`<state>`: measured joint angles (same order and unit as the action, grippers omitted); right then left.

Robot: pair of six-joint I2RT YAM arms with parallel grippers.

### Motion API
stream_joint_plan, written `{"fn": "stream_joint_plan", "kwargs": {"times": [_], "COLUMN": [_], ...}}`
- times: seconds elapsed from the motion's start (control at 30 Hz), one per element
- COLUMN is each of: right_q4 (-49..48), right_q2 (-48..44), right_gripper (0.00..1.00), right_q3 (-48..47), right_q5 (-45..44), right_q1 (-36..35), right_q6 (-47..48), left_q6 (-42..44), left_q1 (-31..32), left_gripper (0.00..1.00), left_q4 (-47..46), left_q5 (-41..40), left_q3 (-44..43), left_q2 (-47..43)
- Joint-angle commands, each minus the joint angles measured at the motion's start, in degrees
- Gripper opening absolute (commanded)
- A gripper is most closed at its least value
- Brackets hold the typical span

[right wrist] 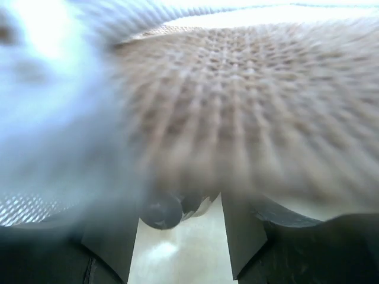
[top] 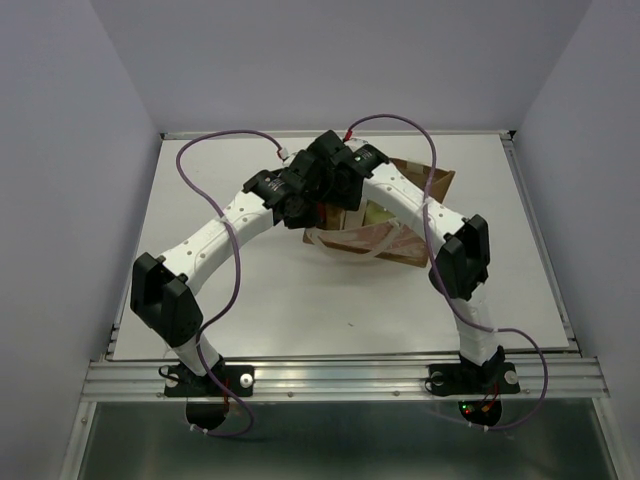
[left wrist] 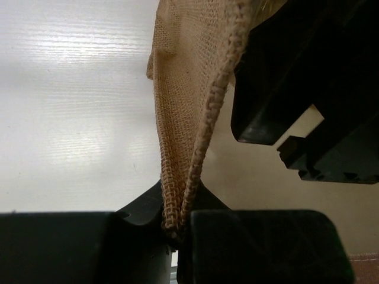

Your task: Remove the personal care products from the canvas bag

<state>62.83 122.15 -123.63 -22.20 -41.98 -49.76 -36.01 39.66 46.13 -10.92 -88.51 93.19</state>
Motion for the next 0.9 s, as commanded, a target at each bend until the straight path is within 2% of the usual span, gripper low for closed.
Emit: {"fn": "stream_joint_plan", "kwargs": {"times": [0.0, 0.13, 0.53, 0.73, 0.87], "right_q4": [-13.60, -18.00, -18.09, -17.74, -18.18], "right_q2": [-9.11, -13.15, -21.86, -26.26, -25.82], "right_gripper": [0.01, 0.01, 0.01, 0.01, 0.01], "right_q3": [-1.53, 0.41, -0.38, -1.69, -8.44], "right_q5": [-4.87, -4.26, -2.59, -7.32, -13.91], "right_q1": [-0.56, -0.56, -0.56, -0.56, -0.56], "right_q6": [6.77, 10.38, 18.20, 22.33, 29.43], "left_q6": [2.70, 2.79, 2.87, 3.84, 3.93], "left_q1": [0.24, 0.24, -1.07, -2.13, -3.89], "left_gripper": [0.00, 0.00, 0.00, 0.00, 0.00], "left_q4": [5.90, 5.37, 5.20, 4.41, 4.06], "left_q5": [-2.35, -2.53, -4.37, -4.47, -4.11], "left_q3": [-0.96, -1.40, -5.00, -7.99, -10.10], "left_q2": [-2.22, -1.52, 0.50, 2.26, 3.66]}}
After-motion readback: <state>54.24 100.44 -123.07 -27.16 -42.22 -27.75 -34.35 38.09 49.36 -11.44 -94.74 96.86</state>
